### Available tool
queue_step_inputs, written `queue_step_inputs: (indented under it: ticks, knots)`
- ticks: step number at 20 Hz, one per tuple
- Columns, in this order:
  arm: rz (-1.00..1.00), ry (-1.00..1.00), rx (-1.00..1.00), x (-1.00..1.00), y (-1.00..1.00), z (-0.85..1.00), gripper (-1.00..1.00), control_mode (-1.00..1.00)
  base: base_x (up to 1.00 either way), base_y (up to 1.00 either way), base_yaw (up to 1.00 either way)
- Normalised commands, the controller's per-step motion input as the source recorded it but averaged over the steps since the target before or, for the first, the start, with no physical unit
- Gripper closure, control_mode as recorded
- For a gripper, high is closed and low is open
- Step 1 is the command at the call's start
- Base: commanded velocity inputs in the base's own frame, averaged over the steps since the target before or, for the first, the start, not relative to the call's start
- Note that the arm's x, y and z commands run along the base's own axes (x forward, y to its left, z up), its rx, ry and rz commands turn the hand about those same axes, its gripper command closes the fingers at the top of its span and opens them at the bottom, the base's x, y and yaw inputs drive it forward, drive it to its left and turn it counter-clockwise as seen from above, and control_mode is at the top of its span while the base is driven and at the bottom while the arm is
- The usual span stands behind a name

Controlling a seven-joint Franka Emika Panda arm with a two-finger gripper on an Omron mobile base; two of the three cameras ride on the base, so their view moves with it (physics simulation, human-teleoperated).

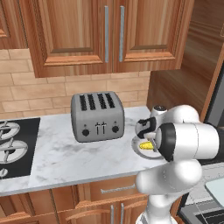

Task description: Place the corn on the bottom rack of the oven.

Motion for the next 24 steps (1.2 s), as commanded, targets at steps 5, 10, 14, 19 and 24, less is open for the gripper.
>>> queue_step_inputs:
  ticks: [5, 10, 14, 19, 24]
  knots:
    - [-0.02, 0.00, 0.02, 0.00, 0.00, -0.13, 1.00, -1.00, 0.00, 0.00, 0.00]
    - [0.00, 0.00, 0.00, 0.00, 0.00, 0.00, 1.00, -1.00, 0.00, 0.00, 0.00]
    - [-0.02, -0.02, 0.00, -0.35, 0.00, 0.16, 1.00, -1.00, 0.00, 0.00, 0.00]
    - [-0.09, -0.04, 0.00, -0.71, 0.00, 0.64, 1.00, -1.00, 0.00, 0.00, 0.00]
    - [-0.17, -0.06, -0.16, -0.56, 0.15, 0.71, 1.00, -1.00, 0.00, 0.00, 0.00]
